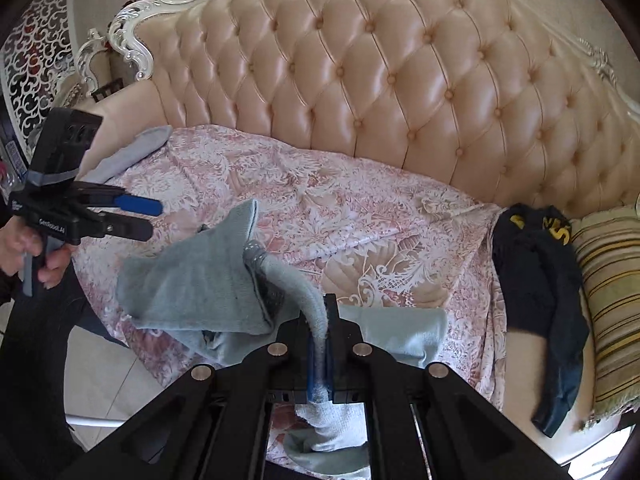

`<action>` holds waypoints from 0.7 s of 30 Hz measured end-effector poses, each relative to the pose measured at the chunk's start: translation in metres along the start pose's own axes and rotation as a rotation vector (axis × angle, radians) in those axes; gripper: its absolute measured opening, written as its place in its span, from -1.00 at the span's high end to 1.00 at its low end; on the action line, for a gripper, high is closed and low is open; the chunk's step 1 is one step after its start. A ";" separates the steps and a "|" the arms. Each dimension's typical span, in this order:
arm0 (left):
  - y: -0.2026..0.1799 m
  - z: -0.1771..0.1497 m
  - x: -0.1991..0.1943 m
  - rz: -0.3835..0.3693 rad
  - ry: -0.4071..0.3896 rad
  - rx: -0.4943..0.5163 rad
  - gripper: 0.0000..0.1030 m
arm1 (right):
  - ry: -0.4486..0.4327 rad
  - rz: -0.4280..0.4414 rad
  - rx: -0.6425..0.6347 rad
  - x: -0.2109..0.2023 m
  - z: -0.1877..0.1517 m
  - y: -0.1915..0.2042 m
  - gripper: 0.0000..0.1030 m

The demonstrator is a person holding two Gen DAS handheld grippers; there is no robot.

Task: Fold clothes

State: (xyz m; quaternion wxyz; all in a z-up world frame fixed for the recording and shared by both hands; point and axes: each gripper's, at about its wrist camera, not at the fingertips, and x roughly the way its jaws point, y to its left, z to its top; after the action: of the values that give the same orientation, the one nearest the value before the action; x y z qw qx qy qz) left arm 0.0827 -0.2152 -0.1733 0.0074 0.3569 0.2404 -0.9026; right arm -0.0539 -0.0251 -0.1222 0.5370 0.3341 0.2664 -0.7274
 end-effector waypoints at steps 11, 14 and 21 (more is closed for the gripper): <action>-0.027 0.041 0.058 -0.119 0.119 0.235 0.40 | -0.034 -0.017 -0.030 -0.007 0.002 0.020 0.94; -0.028 0.044 0.067 -0.173 0.180 0.251 0.79 | -0.034 -0.010 -0.032 -0.005 0.004 0.022 0.94; -0.047 -0.002 0.010 -0.252 0.239 0.322 0.93 | -0.040 -0.032 0.000 -0.001 0.006 0.016 0.94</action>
State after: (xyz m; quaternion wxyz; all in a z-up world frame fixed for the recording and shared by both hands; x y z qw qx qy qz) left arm 0.0683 -0.1715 -0.1609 -0.1911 0.4251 0.1351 -0.8744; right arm -0.0393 -0.0337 -0.1176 0.5305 0.3153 0.2607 -0.7424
